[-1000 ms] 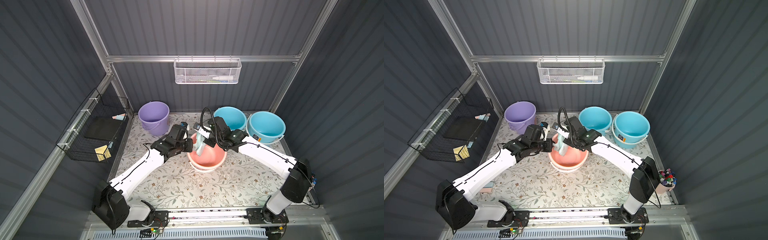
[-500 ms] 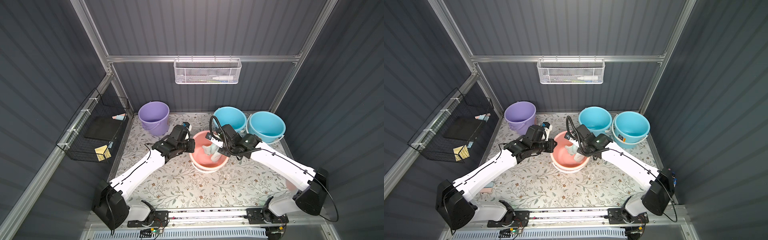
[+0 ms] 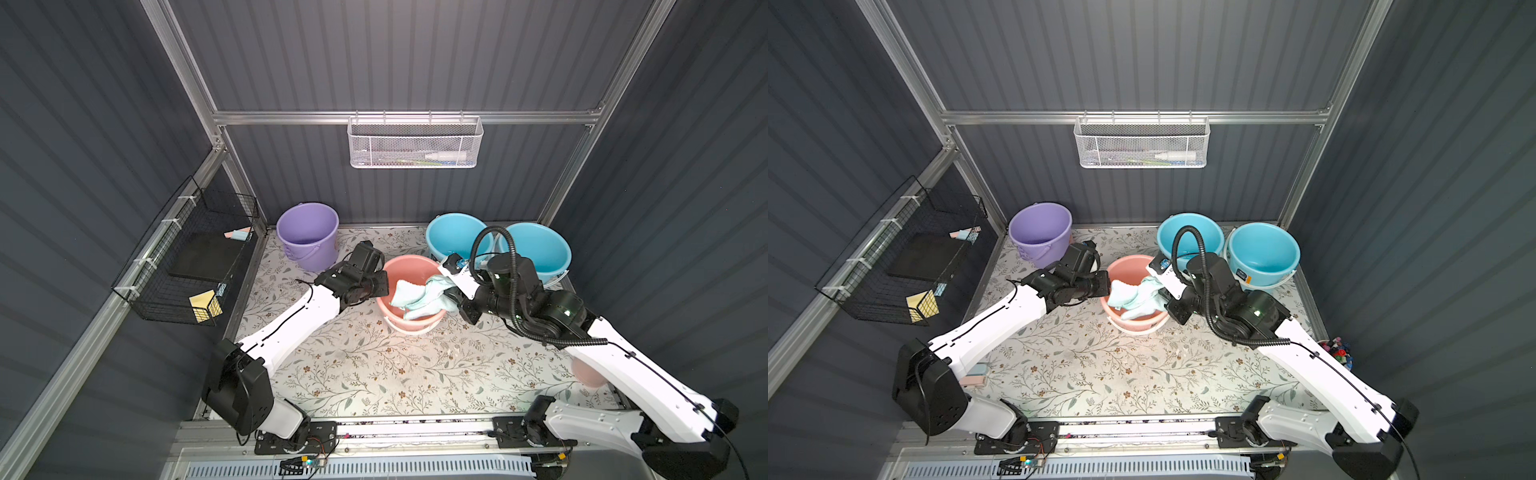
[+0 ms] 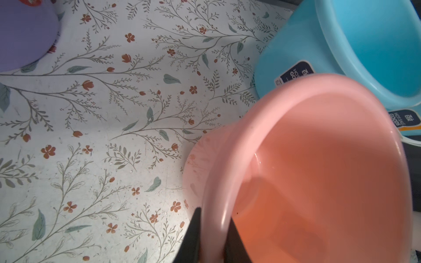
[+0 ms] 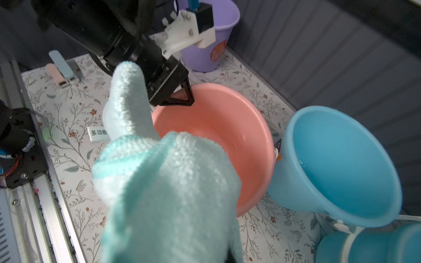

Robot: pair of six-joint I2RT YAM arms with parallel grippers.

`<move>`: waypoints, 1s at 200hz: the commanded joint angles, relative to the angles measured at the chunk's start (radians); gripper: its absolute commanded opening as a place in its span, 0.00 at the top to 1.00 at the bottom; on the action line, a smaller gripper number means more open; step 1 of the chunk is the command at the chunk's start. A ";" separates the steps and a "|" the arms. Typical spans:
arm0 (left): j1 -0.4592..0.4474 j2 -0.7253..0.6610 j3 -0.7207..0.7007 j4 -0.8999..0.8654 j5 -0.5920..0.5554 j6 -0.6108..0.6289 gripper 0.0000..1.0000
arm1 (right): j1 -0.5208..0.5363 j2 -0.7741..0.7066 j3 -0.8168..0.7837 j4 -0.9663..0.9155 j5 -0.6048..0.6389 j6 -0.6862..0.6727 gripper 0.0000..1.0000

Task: Wipe the inside of the bucket with a cloth
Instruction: Wipe the dirt from the inside of the bucket, then place the bucket at the center of the board.

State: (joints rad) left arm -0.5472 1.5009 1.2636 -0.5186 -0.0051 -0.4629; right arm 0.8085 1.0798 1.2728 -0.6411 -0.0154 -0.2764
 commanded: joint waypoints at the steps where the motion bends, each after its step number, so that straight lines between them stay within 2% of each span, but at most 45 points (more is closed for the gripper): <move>1: 0.069 0.028 0.061 0.000 -0.031 -0.037 1.00 | -0.003 -0.030 0.004 0.039 0.113 0.017 1.00; 27: 0.133 0.064 0.105 0.027 -0.005 -0.040 1.00 | -0.005 -0.066 -0.001 0.020 0.182 -0.016 1.00; 84: 0.179 0.228 0.298 0.023 0.004 -0.033 1.00 | -0.005 -0.118 -0.016 0.007 0.237 -0.044 1.00; 148: 0.286 0.412 0.516 0.028 0.089 -0.025 1.00 | -0.006 -0.163 0.008 0.010 0.576 -0.095 1.00; 200: 0.320 0.553 0.664 0.024 0.180 -0.030 1.00 | -0.006 -0.196 0.014 0.028 0.595 -0.124 1.00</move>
State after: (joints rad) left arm -0.2272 2.0151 1.8503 -0.5144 0.0948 -0.4866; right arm 0.8040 0.8948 1.2633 -0.6346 0.5323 -0.3832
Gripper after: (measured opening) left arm 0.160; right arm 0.068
